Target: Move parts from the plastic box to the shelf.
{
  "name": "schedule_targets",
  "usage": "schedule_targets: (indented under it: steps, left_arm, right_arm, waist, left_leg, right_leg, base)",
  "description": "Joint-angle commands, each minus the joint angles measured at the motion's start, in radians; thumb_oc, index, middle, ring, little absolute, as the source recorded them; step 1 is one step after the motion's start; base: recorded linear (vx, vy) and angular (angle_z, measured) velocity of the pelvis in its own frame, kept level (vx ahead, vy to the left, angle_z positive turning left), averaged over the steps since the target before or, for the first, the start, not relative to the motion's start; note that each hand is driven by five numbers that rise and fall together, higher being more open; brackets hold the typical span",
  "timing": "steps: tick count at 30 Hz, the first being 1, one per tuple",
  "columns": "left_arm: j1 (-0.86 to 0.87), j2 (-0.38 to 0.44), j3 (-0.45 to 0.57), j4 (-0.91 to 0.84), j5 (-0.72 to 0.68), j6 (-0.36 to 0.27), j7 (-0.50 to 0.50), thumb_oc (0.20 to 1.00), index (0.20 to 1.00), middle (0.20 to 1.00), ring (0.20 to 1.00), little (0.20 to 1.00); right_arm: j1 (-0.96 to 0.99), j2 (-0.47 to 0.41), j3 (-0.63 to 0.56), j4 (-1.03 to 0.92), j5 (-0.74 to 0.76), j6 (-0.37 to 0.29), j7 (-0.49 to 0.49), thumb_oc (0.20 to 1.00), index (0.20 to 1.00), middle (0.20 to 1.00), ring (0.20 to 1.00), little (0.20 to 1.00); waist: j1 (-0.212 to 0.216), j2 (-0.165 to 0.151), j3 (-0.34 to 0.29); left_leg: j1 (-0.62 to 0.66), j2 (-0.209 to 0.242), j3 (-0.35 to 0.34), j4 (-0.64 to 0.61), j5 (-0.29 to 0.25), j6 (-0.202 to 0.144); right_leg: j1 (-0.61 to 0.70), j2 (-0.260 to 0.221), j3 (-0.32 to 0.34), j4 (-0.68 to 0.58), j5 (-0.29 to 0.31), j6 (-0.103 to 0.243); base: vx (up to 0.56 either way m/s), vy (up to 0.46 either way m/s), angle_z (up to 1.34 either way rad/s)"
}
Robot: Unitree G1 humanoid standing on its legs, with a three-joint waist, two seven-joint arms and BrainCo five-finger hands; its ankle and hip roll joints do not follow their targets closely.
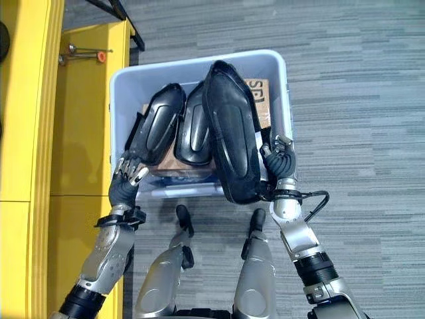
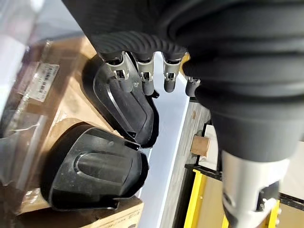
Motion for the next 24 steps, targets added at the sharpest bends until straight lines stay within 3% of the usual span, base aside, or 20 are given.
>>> schedule_targets:
  steps: [1,11,13,14,16,17,18,20,21,22,23,24]
  left_arm:
    - [-0.021,0.061,0.019,-0.048,0.002,-0.021,-0.042,1.000,1.000,1.000,1.000,1.000]
    - [0.081,0.047,0.087,-0.034,0.003,0.005,-0.091,1.000,1.000,1.000,1.000,1.000]
    - [0.097,0.043,0.098,-0.036,0.005,0.011,-0.096,1.000,1.000,1.000,1.000,1.000]
    - [0.126,0.034,0.117,-0.038,0.015,0.021,-0.102,1.000,1.000,1.000,1.000,1.000]
    - [0.187,0.015,0.158,-0.049,0.012,0.028,-0.103,1.000,1.000,1.000,1.000,1.000]
    - [0.187,0.014,0.159,-0.049,0.012,0.028,-0.103,1.000,1.000,1.000,1.000,1.000]
    - [0.205,0.004,0.165,-0.052,0.011,0.029,-0.103,1.000,1.000,1.000,1.000,1.000]
    - [0.225,-0.021,0.164,-0.038,-0.006,0.037,-0.104,1.000,1.000,1.000,1.000,1.000]
    - [0.225,-0.021,0.164,-0.038,-0.006,0.037,-0.103,1.000,1.000,1.000,1.000,1.000]
    - [0.209,-0.024,0.150,-0.012,-0.013,0.042,-0.106,1.000,1.000,1.000,1.000,1.000]
    - [0.192,-0.012,0.134,0.005,-0.003,0.050,-0.119,1.000,1.000,1.000,1.000,1.000]
    - [0.192,-0.011,0.132,0.005,-0.002,0.050,-0.119,1.000,1.000,1.000,1.000,1.000]
  right_arm:
    - [-0.047,0.028,-0.031,-0.037,0.054,-0.126,0.058,0.200,0.200,0.200,0.200,0.200]
    - [0.088,0.005,-0.072,-0.115,0.110,-0.129,0.166,0.200,0.200,0.200,0.200,0.200]
    - [0.104,0.008,-0.075,-0.125,0.131,-0.128,0.186,0.200,0.200,0.200,0.200,0.200]
    - [0.117,0.017,-0.070,-0.133,0.173,-0.126,0.214,0.200,0.200,0.200,0.200,0.200]
    - [0.069,0.005,-0.023,-0.138,0.211,-0.121,0.254,0.200,0.200,0.200,0.200,0.200]
    - [0.068,0.005,-0.022,-0.137,0.211,-0.122,0.254,0.200,0.200,0.200,0.200,0.200]
    - [0.054,0.006,-0.010,-0.136,0.246,-0.126,0.267,0.200,0.200,0.200,0.200,0.200]
    - [0.022,-0.011,-0.003,-0.137,0.266,-0.136,0.270,0.200,0.200,0.200,0.200,0.200]
    - [0.021,-0.012,-0.004,-0.137,0.266,-0.136,0.270,0.200,0.200,0.200,0.200,0.200]
    - [0.033,-0.030,-0.024,-0.144,0.257,-0.141,0.260,0.200,0.200,0.200,0.200,0.200]
    - [0.072,-0.042,-0.062,-0.153,0.255,-0.146,0.251,0.200,0.200,0.200,0.200,0.200]
    - [0.076,-0.042,-0.064,-0.155,0.255,-0.146,0.252,0.200,0.200,0.200,0.200,0.200]
  waist:
    - [0.020,-0.046,-0.056]
    - [0.008,-0.039,-0.172]
    - [0.007,-0.037,-0.191]
    - [0.008,-0.034,-0.216]
    - [0.045,-0.030,-0.230]
    - [0.045,-0.030,-0.230]
    - [0.060,-0.027,-0.228]
    - [0.109,-0.022,-0.224]
    - [0.107,-0.019,-0.226]
    - [0.111,-0.032,-0.221]
    - [0.081,-0.043,-0.220]
    - [0.079,-0.043,-0.218]
  left_leg:
    - [0.128,0.052,-0.016,0.016,-0.096,-0.095]
    - [0.241,0.087,-0.004,0.007,-0.096,-0.099]
    - [0.263,0.092,-0.004,0.016,-0.103,-0.094]
    - [0.291,0.106,-0.011,0.030,-0.109,-0.090]
    - [0.304,0.145,-0.044,0.046,-0.067,-0.097]
    - [0.303,0.147,-0.044,0.046,-0.067,-0.098]
    - [0.294,0.163,-0.057,0.046,-0.029,-0.111]
    - [0.210,0.208,-0.111,0.002,0.147,-0.166]
    - [0.204,0.209,-0.115,0.002,0.150,-0.166]
    - [0.186,0.209,-0.049,0.007,0.173,-0.170]
    - [0.200,0.228,0.098,0.045,0.128,-0.155]
    - [0.199,0.228,0.093,0.050,0.124,-0.155]
  right_leg:
    - [0.040,-0.035,-0.010,-0.103,0.096,0.056]
    - [0.144,-0.012,-0.011,-0.109,0.056,0.047]
    - [0.157,-0.011,-0.006,-0.081,0.034,0.043]
    - [0.172,-0.001,-0.002,-0.026,-0.008,0.032]
    - [0.179,0.050,-0.008,0.014,-0.055,-0.001]
    - [0.178,0.051,-0.009,0.013,-0.055,-0.001]
    - [0.182,0.067,-0.020,0.010,-0.061,-0.009]
    - [0.195,0.088,-0.110,-0.018,-0.088,-0.036]
    - [0.195,0.090,-0.114,-0.022,-0.084,-0.037]
    - [0.226,0.065,-0.183,-0.033,-0.110,-0.035]
    - [0.253,0.044,-0.278,-0.035,-0.111,-0.045]
    - [0.259,0.044,-0.283,-0.036,-0.112,-0.044]
  base:
    - [0.03,-0.040,-0.02]
    - [0.02,-0.023,-0.01]
    - [0.02,-0.066,-0.06]
    - [-0.02,-0.166,-0.05]
    - [-0.09,-0.282,0.01]
    - [-0.11,-0.229,0.00]
    - [-0.14,-0.201,0.02]
    - [-0.23,-0.272,0.26]
    - [-0.15,-0.254,1.03]
    - [-0.21,-0.306,1.81]
    - [-0.20,-0.304,2.36]
    - [-0.19,-0.197,3.10]
